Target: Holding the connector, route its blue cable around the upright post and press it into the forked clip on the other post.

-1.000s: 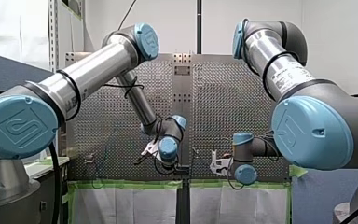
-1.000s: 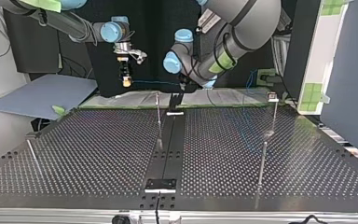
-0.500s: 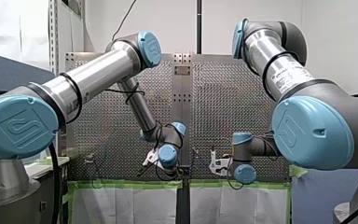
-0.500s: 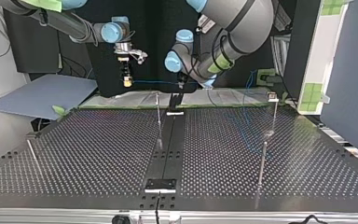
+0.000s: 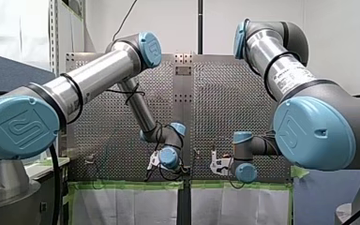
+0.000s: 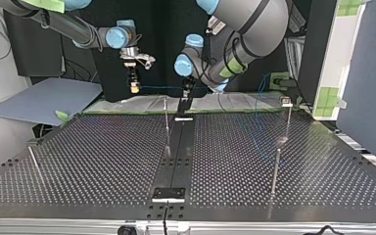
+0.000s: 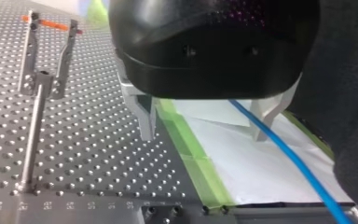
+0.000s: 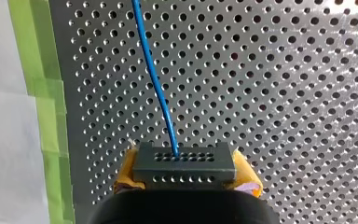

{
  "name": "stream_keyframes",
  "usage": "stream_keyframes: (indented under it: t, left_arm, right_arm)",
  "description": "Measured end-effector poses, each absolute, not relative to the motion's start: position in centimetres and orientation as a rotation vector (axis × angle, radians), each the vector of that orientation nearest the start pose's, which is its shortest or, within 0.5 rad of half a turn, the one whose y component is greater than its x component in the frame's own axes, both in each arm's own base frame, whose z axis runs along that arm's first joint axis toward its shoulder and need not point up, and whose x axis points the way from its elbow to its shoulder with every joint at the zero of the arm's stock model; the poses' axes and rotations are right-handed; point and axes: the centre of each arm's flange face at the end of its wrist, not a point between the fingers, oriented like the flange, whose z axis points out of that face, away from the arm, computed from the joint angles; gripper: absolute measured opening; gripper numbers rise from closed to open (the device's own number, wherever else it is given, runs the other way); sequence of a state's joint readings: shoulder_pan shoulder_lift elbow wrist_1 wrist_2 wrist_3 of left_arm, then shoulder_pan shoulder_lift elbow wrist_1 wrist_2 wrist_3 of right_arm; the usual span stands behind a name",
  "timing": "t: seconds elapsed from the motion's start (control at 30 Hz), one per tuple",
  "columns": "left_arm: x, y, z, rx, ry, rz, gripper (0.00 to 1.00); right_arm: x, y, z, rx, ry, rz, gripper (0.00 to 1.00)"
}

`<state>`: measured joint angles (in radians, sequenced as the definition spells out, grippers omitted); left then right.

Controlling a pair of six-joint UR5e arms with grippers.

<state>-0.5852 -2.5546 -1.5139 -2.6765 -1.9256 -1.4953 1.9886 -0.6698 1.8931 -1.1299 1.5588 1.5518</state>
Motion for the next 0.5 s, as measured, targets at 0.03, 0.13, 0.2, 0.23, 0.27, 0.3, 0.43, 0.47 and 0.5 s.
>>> stream_keyframes:
  t: [0.03, 0.13, 0.2, 0.23, 0.27, 0.3, 0.43, 0.47, 0.5]
  left_arm:
    - [46.96, -42.95, -4.66, 0.428, 1.953, 0.029, 1.00]
    - [46.97, -42.94, -4.70, 0.399, 1.955, 0.012, 1.00]
    - [46.97, -42.91, -4.72, 0.380, 1.956, 0.001, 1.00]
    - [46.95, -42.91, -4.74, 0.371, 1.955, -0.006, 1.00]
    - [46.92, -42.92, -4.77, 0.363, 1.954, -0.012, 1.00]
    - [46.84, -42.91, -4.83, 0.353, 1.953, -0.020, 1.00]
    - [46.32, -42.83, -5.22, 0.326, 1.950, -0.049, 1.00]
    - [46.17, -42.85, -5.33, 0.322, 1.949, -0.058, 1.00]
    - [46.00, -42.91, -5.43, 0.315, 1.947, -0.073, 1.00]
  right_arm:
    - [34.91, -45.47, -5.08, 1.611, -1.007, 1.452, 0.00]
    - [35.06, -45.50, -5.05, 1.625, -0.996, 1.470, 0.00]
    - [35.13, -45.49, -5.05, 1.634, -0.990, 1.481, 0.00]
    - [35.18, -45.48, -5.05, 1.640, -0.987, 1.488, 0.00]
    - [35.20, -45.46, -5.06, 1.645, -0.984, 1.493, 0.00]
    - [35.22, -45.45, -5.07, 1.650, -0.982, 1.498, 0.00]
    - [35.29, -45.42, -5.09, 1.670, -0.975, 1.523, 0.00]
    - [35.30, -45.42, -5.08, 1.674, -0.973, 1.529, 0.00]
    - [35.31, -45.43, -5.08, 1.677, -0.972, 1.535, 0.00]
